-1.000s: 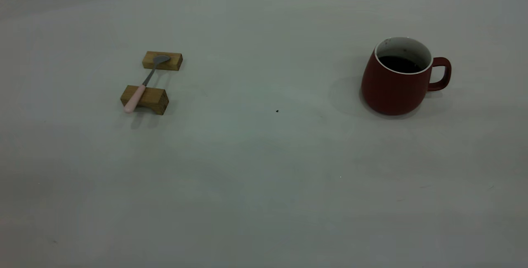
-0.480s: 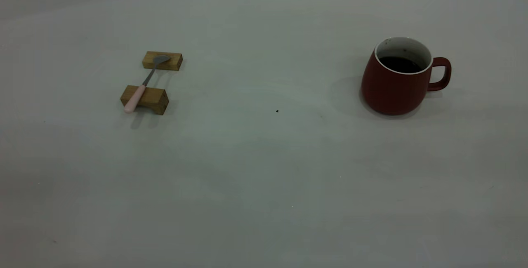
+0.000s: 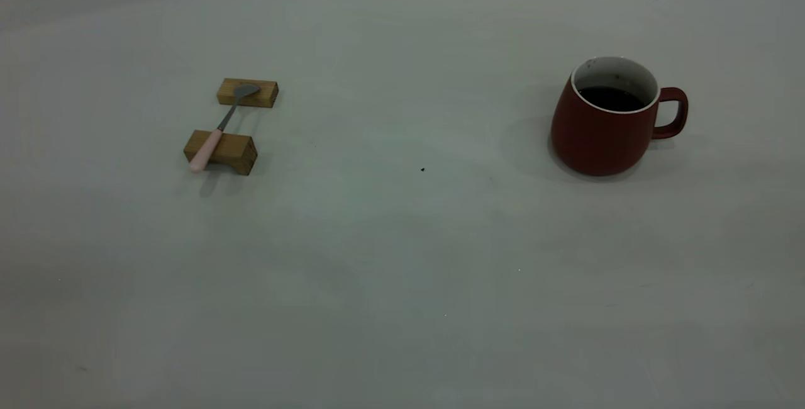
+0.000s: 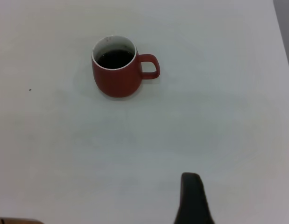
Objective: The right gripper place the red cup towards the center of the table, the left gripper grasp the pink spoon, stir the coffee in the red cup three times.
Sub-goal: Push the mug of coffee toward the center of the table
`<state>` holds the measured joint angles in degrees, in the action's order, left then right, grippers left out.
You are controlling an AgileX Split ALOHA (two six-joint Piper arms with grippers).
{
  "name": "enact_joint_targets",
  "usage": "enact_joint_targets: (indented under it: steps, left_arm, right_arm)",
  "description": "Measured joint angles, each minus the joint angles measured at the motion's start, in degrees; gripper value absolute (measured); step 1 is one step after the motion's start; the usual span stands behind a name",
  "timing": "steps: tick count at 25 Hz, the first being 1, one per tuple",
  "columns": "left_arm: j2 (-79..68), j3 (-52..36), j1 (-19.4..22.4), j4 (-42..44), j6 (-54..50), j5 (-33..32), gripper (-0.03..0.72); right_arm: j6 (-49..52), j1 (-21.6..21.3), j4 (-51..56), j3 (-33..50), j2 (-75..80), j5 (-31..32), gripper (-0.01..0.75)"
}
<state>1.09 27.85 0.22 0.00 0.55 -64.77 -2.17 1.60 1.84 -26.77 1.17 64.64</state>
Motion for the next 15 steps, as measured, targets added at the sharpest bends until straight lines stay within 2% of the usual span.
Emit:
enact_joint_targets:
  steps: [10, 15]
  left_arm:
    - [0.0, 0.0, 0.0, 0.0, 0.0, 0.0, 0.461]
    - [0.0, 0.0, 0.0, 0.0, 0.0, 0.0, 0.461]
  right_arm:
    - [1.77, 0.0, -0.13, -1.15, 0.5, -0.23, 0.583]
    - [1.4, 0.0, -2.39, -5.82, 10.48, -2.07, 0.583]
